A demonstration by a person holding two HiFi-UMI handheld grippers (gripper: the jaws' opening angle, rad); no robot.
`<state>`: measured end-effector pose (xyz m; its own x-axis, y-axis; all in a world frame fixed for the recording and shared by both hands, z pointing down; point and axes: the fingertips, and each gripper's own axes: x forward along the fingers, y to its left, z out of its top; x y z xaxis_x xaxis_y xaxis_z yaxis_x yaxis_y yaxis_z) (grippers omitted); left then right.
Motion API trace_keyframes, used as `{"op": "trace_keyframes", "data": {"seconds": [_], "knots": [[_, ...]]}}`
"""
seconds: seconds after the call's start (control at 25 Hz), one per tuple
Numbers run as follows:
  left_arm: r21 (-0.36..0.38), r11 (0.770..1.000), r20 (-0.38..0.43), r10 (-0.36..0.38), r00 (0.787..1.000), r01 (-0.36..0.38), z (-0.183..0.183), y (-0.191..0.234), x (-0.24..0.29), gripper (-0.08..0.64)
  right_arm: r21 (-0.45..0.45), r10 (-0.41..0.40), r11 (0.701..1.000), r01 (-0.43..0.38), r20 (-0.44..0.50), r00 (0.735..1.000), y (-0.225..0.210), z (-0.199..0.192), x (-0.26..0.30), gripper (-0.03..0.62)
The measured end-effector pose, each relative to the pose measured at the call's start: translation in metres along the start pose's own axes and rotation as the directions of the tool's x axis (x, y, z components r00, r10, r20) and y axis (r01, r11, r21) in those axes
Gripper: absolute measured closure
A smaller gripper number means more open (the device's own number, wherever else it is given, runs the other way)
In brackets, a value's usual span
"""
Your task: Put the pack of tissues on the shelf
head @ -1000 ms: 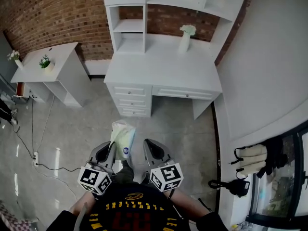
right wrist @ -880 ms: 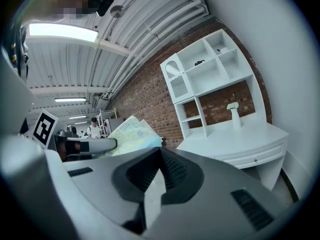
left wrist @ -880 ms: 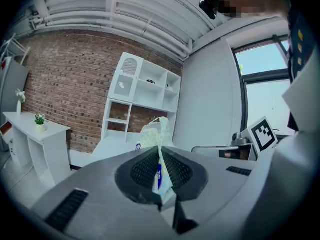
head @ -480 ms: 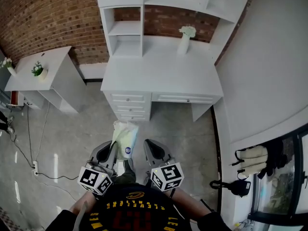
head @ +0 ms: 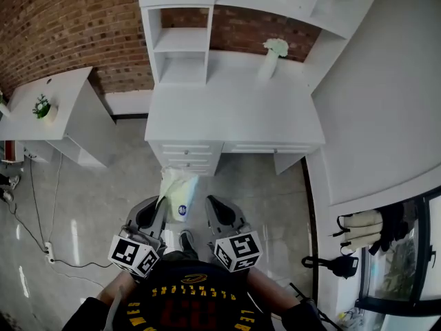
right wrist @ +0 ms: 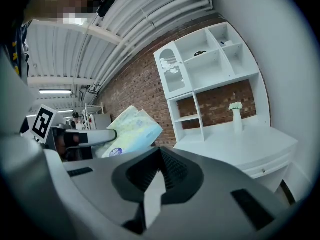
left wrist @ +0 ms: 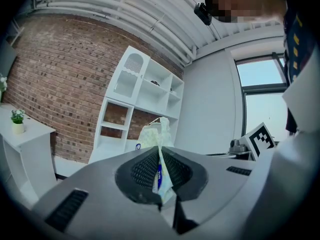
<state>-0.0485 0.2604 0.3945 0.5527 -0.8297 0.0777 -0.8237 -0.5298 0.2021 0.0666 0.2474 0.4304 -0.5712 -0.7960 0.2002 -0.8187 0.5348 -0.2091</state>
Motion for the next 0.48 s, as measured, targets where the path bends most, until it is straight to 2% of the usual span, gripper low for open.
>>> {"op": "trace_keyframes", "data": {"seconds": [0.2,0.48], "knots": [[0.071,0.997,0.005,0.007,1.000,-0.007,0.007,0.035,0.003,0.552,-0.026,-0.025,0.999,0.025,-0.003,1.000,0.008,0.008,0.030,0.586],[0.023,0.999,0.030,0.025,0.999,-0.026,0.010,0.065,0.015,0.552,-0.051,-0.041,0.998,0.040,-0.026,0.999,0.008,0.011,0.054,0.586]]}}
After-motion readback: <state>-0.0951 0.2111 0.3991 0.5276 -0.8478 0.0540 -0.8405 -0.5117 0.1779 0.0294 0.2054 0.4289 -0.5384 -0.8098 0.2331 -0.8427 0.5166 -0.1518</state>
